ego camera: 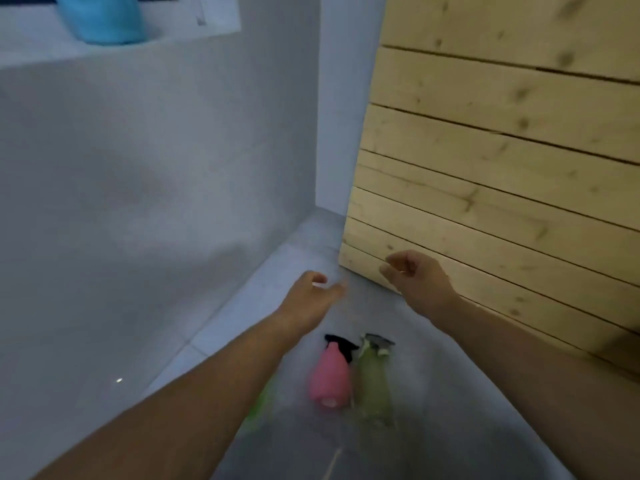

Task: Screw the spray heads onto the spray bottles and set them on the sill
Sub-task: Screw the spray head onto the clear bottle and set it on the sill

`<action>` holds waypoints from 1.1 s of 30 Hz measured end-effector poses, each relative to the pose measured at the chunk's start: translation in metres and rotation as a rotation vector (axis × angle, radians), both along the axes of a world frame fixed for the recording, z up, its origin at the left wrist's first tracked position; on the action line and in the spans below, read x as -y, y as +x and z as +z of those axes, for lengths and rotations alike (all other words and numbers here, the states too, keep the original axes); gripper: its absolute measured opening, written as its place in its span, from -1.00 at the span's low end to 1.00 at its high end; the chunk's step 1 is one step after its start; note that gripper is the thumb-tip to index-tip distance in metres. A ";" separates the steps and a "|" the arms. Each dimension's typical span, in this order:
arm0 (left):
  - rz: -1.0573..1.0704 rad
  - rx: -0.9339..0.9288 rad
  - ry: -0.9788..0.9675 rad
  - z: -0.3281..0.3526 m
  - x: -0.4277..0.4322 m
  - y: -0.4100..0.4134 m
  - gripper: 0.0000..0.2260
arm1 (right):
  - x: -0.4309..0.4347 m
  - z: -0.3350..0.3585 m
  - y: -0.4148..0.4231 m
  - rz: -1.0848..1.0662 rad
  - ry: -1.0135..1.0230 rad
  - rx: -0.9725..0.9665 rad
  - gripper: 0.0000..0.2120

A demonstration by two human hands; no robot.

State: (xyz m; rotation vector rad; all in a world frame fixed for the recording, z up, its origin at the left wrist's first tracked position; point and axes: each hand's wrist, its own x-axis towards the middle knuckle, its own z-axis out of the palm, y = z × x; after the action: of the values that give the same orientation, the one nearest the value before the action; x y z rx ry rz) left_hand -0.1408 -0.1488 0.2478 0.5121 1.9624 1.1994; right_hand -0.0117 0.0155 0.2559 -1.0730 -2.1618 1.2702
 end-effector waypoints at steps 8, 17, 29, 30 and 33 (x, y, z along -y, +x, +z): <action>0.003 -0.031 -0.185 -0.113 -0.011 0.032 -0.60 | -0.024 -0.124 0.040 -0.164 -0.306 0.153 -0.65; -0.157 -0.135 -0.241 -0.173 -0.051 0.068 -0.61 | -0.041 -0.217 0.034 -0.239 -0.441 0.205 -0.50; -0.108 -0.114 -0.265 -0.228 -0.082 0.103 -0.25 | -0.079 -0.281 0.024 -0.137 -0.334 0.371 -0.40; -0.098 -0.113 -0.262 -0.231 -0.083 0.104 -0.26 | -0.082 -0.283 0.023 -0.125 -0.319 0.388 -0.41; -0.057 -0.102 -0.260 -0.238 -0.084 0.107 -0.33 | -0.085 -0.288 0.019 -0.099 -0.306 0.414 -0.42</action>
State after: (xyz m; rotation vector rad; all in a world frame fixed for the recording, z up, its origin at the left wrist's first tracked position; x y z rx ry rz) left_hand -0.0337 -0.0644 0.0100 0.4975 2.1364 0.8809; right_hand 0.0074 0.1004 -0.0323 -1.6735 -2.2047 1.4689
